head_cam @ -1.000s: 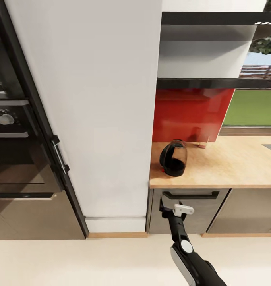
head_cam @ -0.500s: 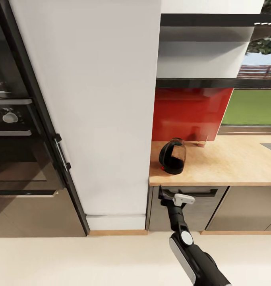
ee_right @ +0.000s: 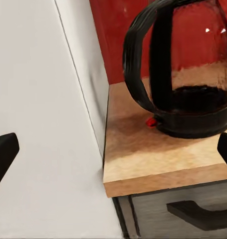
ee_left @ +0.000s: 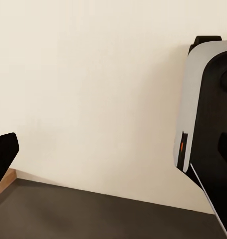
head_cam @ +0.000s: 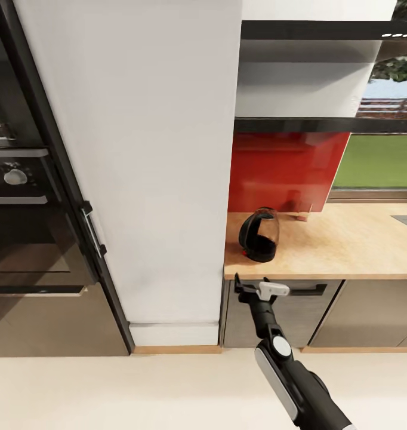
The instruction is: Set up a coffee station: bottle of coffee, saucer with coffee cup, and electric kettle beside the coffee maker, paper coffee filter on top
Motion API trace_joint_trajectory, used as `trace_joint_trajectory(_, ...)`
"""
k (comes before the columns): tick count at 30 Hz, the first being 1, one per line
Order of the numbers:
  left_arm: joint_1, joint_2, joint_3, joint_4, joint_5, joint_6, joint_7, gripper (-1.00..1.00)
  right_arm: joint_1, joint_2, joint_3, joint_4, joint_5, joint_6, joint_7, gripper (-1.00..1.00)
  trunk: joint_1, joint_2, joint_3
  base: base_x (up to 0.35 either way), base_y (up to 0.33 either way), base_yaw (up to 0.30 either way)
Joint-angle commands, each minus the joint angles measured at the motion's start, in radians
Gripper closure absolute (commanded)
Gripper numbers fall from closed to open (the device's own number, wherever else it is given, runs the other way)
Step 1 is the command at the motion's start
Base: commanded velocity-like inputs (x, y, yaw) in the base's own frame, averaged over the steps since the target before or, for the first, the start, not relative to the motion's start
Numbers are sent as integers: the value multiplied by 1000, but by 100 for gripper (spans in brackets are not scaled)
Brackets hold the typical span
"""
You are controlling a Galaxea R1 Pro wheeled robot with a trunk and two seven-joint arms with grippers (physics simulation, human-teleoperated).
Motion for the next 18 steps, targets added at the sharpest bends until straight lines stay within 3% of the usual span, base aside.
trace_joint_trajectory(1, -2, -1, -9, 3, 8, -6, 1, -100, -3, -7, 4, -3, -9, 11, 9, -100, 1, -2, -2, 0, 0, 0)
trace_joint_trajectory(8, -2, -3, -8, 3, 7, -6, 1, -100, -4, -76, 6, -8, -5, 28, 56, -100, 1, -2, -2, 0, 0, 0)
trace_joint_trajectory(18, -2, -1, -7, 3, 7, 1, 2, -100, -4, -87, -4, -22, -5, 29, 55, -100, 1, -2, -2, 0, 0, 0)
